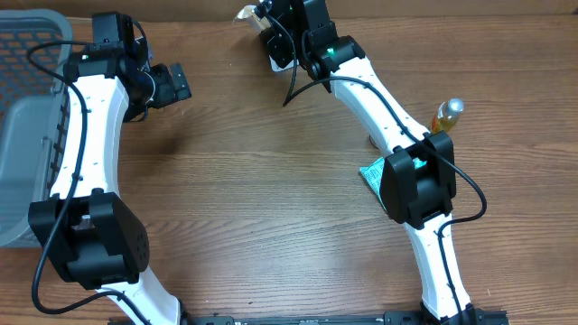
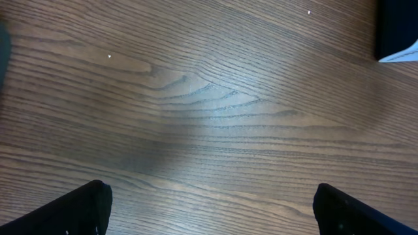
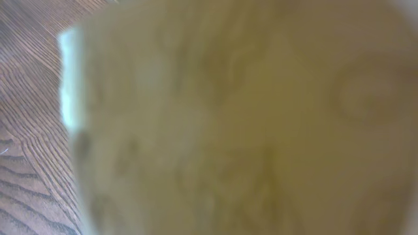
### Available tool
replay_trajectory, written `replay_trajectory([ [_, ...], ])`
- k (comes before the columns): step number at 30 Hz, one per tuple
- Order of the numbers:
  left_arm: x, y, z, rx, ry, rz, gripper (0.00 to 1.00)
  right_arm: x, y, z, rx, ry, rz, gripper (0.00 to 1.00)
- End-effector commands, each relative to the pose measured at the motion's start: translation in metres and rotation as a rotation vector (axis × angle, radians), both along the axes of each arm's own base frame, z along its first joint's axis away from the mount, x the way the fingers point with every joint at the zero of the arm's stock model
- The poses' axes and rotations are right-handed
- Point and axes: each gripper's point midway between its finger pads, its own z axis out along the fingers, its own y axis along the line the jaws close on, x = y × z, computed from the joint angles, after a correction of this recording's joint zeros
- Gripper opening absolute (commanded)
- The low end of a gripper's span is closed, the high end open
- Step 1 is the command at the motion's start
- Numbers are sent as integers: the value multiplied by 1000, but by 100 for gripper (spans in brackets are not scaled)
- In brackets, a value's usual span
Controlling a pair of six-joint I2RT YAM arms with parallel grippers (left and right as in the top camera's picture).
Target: Scan the item barcode
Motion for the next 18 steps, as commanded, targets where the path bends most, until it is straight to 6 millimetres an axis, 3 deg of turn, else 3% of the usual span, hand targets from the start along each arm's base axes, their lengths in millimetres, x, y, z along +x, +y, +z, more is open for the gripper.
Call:
replay_trajectory([
  [1,5,0,11,10,-31,-8,100,-1,5,11,26,-12,9,4],
  [4,5,0,11,10,-31,-8,100,-1,2,23,33,-29,6,4],
  [11,5,0,11,10,-31,-8,100,-12,-21,88,148,-23,-64,4],
  [14,5,0,11,10,-31,-8,100,-31,-25,111,205,27,-7,4],
  [18,5,0,11,10,-31,-8,99,-77,-31,133,337,233,86,4],
])
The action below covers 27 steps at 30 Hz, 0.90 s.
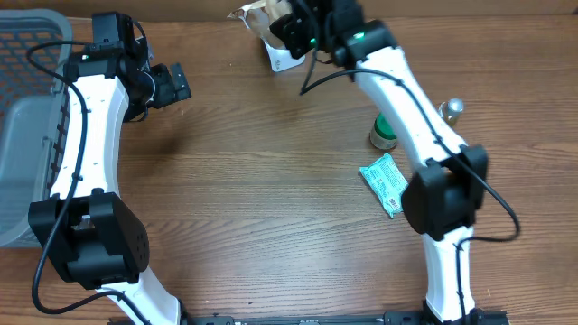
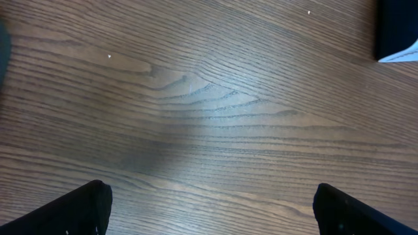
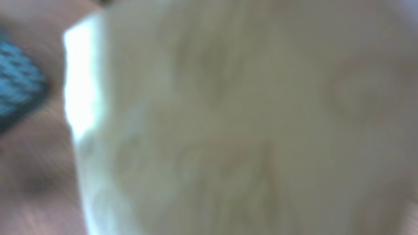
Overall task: Scan the item barcode
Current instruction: 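Lower the PanTree packet to the table centre with the right gripper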
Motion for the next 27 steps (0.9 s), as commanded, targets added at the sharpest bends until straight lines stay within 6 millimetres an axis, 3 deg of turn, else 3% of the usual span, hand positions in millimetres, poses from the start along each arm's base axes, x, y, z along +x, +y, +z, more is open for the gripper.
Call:
replay_trajectory([
  [1,5,0,11,10,-31,-8,100,-54,-4,63,209,141,119,4],
  [3,5,0,11,10,-31,-8,99,-78,-8,54,234,277,169,4],
  [8,5,0,11,10,-31,-8,100,-131,-32,2,145,638,131,4],
  [14,5,0,11,10,-31,-8,100,-187,-41,-35,4,850,228,4],
  [22,5,0,11,10,-31,-8,99,-225,-41,-77,-69,1022,257,4],
  [27,5,0,11,10,-31,-8,100,-236,-48,-115,-151,1061,239,12],
])
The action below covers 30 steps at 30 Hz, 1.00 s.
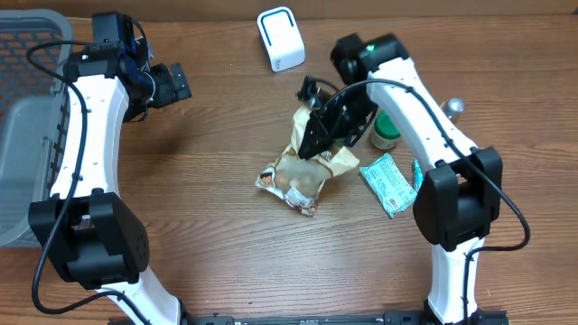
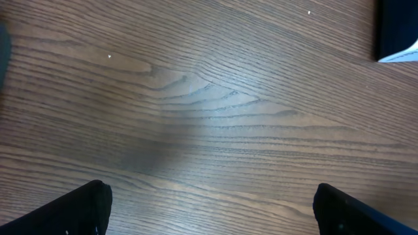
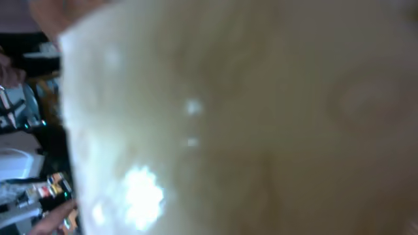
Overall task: Scan the item barcode
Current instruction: 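Lower the PanTree packet to the table centre with the right gripper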
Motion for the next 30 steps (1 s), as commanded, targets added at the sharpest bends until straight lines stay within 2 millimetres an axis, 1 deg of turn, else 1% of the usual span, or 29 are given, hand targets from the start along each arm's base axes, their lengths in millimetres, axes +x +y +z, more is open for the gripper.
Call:
replay_trajectory([
  [1,4,0,11,9,-31,-8,99,-6,-6,-25,-51,2,32,16],
  [2,4,0,11,9,-31,-8,100,-3,-9,-34,-77,-16,37,17],
  [4,4,0,11,9,-31,-8,100,4,-16,-44,-122,-60,44,17],
  [5,4,0,11,9,-31,-8,100,14,-21,-52,-164,-114,46,20],
  [6,4,0,11,9,-31,-8,99,19,-22,-54,-180,-138,42,21],
  [7,4,0,11,9,-31,-8,99,24,-23,-56,-189,-160,40,30],
  [8,4,0,11,9,-31,-8,99,30,-24,-58,-196,-191,39,42],
  [10,4,0,11,9,-31,-8,100,43,-24,-60,-207,-248,34,49],
  [12,4,0,11,9,-31,-8,100,52,-25,-61,-219,-289,31,52],
  [13,4,0,11,9,-31,-8,100,58,-25,-62,-228,-317,27,65],
  [14,4,0,11,9,-31,-8,100,69,-26,-63,-243,-360,8,76],
  [15,4,0,11,9,-31,-8,100,76,-27,-63,-259,-379,-16,82],
  [16,4,0,11,9,-31,-8,99,84,-29,-64,-282,-401,-52,91],
  [17,4,0,11,9,-31,-8,99,97,-33,-64,-323,-430,-127,100],
  [19,4,0,11,9,-31,-8,100,110,-41,-64,-386,-433,-270,100],
  [20,4,0,11,9,-31,-8,100,112,-49,-66,-442,-400,-388,100],
  [21,4,0,11,9,-31,-8,99,110,-55,-67,-478,-369,-451,100],
  [22,4,0,11,9,-31,-8,99,103,-60,-69,-511,-324,-500,100],
  [24,4,0,11,9,-31,-8,100,82,-68,-72,-573,-215,-555,100],
  [25,4,0,11,9,-31,-8,100,70,-71,-73,-597,-164,-552,100],
  [26,4,0,11,9,-31,-8,100,52,-72,-72,-611,-92,-529,100],
  [27,4,0,11,9,-31,-8,100,45,-73,-72,-619,-65,-520,100],
  [29,4,0,11,9,-31,-8,100,25,-78,-69,-659,13,-494,100],
  [30,4,0,11,9,-31,-8,100,14,-82,-67,-688,52,-479,90],
])
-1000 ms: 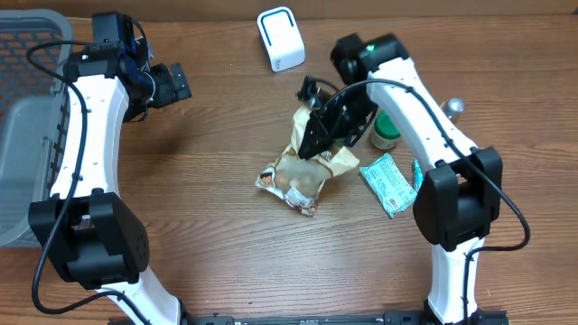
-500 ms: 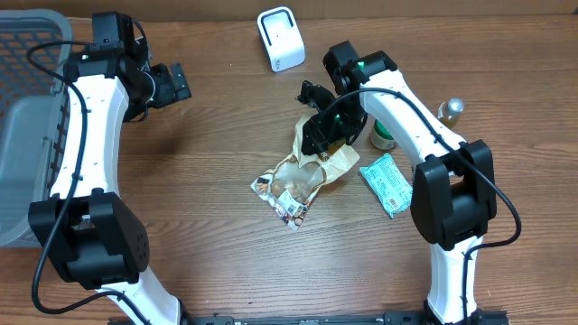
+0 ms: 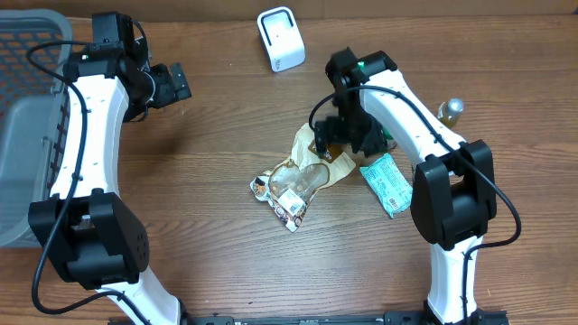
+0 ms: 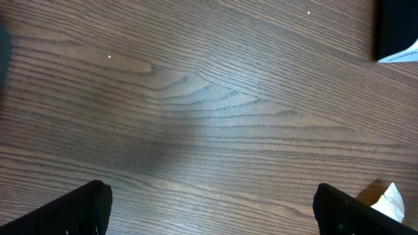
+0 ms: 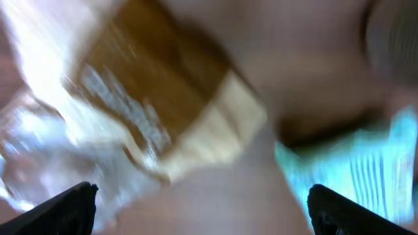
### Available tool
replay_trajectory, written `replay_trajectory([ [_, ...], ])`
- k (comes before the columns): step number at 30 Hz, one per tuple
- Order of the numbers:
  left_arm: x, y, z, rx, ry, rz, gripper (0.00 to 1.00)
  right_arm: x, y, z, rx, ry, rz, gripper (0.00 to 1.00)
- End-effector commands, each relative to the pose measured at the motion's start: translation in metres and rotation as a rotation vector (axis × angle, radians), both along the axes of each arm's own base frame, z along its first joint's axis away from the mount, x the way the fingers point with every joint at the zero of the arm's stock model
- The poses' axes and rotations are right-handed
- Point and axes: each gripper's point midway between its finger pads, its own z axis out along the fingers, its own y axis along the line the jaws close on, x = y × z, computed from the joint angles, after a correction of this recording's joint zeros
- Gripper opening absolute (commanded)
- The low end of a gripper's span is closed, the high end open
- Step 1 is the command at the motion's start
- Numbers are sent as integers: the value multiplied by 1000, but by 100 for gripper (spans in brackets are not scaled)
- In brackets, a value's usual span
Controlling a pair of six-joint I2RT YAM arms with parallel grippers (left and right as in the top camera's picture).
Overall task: Scan the item barcode
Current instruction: 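Lower the PanTree packet to the table centre with the right gripper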
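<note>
The item is a tan and clear snack bag [image 3: 302, 176]. It lies flat on the wood table at the middle, and shows blurred in the right wrist view [image 5: 130, 111]. My right gripper [image 3: 346, 135] hovers open just over the bag's right end, with nothing between its fingers [image 5: 72, 205]. The white barcode scanner [image 3: 281, 38] stands at the table's back edge. My left gripper [image 3: 168, 85] is open at the far left, over bare wood. A corner of the bag [image 4: 385, 196] peeks in beside its right fingertip.
A teal packet [image 3: 386, 183] lies just right of the bag, under the right arm. A green-capped jar [image 3: 386, 137] and a small bottle [image 3: 449, 110] stand further right. A grey basket [image 3: 27, 135] sits at the left edge.
The right gripper held the bag hanging over the middle of the table. It is now open, and the bag lies flat on the wood below it. The left arm has not moved.
The right gripper first held the bag up at the back edge over the scanner, and it was still there at the second moment. Then it held the bag over the table's middle. Now the bag lies there, let go. The left gripper stayed open and still.
</note>
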Motion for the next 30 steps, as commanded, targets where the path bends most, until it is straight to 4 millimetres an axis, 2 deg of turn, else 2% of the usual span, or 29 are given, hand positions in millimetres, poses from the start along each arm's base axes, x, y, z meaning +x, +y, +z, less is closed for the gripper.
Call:
replay_trajectory([
  [1,4,0,11,10,-31,-8,100,-20,-4,7,-24,82,-51,74],
  [2,4,0,11,10,-31,-8,99,-28,-7,9,-35,119,-52,38],
  [5,4,0,11,10,-31,-8,99,-35,-6,11,-25,148,-57,4],
  [10,4,0,10,10,-30,-8,100,-44,-2,2,-47,172,-78,4],
  [17,4,0,11,10,-31,-8,100,-50,19,-21,-38,137,-20,12],
  [20,4,0,11,10,-30,-7,100,-34,32,-26,-3,58,-5,17],
  [23,4,0,11,10,-31,-8,100,-9,43,-29,41,-46,-3,24],
  [27,4,0,11,10,-31,-8,99,12,51,-30,71,-135,-2,28],
  [28,4,0,11,10,-31,-8,100,17,53,-30,81,-155,-2,35],
  [30,4,0,11,10,-31,-8,100,25,54,-30,85,-188,-4,37],
])
